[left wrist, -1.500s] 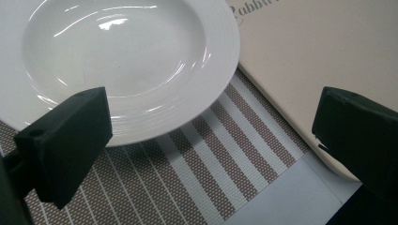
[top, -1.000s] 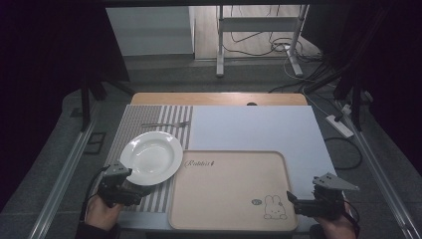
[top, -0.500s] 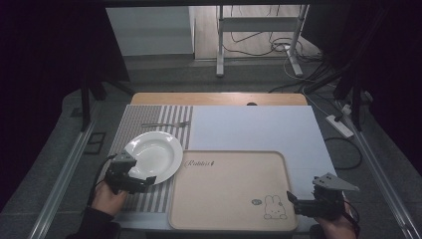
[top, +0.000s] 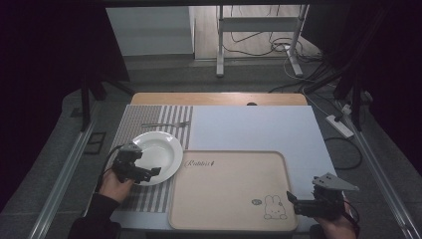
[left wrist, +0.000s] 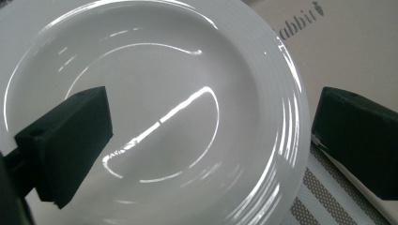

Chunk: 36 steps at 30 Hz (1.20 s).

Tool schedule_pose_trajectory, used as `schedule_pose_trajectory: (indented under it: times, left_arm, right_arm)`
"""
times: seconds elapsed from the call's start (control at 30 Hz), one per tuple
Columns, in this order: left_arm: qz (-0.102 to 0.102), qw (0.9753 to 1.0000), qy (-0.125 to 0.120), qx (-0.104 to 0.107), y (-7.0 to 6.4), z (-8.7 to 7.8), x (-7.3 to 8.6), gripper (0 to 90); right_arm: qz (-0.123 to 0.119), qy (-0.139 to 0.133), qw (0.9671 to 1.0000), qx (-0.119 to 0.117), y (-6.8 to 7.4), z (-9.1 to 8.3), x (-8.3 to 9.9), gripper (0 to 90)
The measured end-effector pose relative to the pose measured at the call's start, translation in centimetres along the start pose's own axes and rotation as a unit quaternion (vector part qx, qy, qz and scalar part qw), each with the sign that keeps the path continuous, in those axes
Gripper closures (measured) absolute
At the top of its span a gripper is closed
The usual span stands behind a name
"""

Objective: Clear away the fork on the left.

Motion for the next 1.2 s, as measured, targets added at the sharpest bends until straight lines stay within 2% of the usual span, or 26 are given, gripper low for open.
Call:
schedule_pose_trajectory:
  times: [0.3,1.2]
  left_arm:
    - [-0.003,1.0,0.008,-0.004,1.1,1.2,-1.2,0.2]
    - [-0.011,0.9997,0.011,-0.017,4.1,4.3,-4.7,0.4]
  right_arm:
    - [-0.002,0.002,1.0,0.0,0.0,0.0,0.0,0.0]
    - [-0.004,0.007,1.0,-0.001,0.1,0.1,0.0,0.0]
Point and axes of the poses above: each handheld gripper's, and its own axes: z roughly forward along the jaws, x roughly out of its underside, y roughly to its left, the point moved 3 cm from there along z, roughly forward along the jaws, and after that the axes turned 5 degrees about -x, right-handed, at the moved point
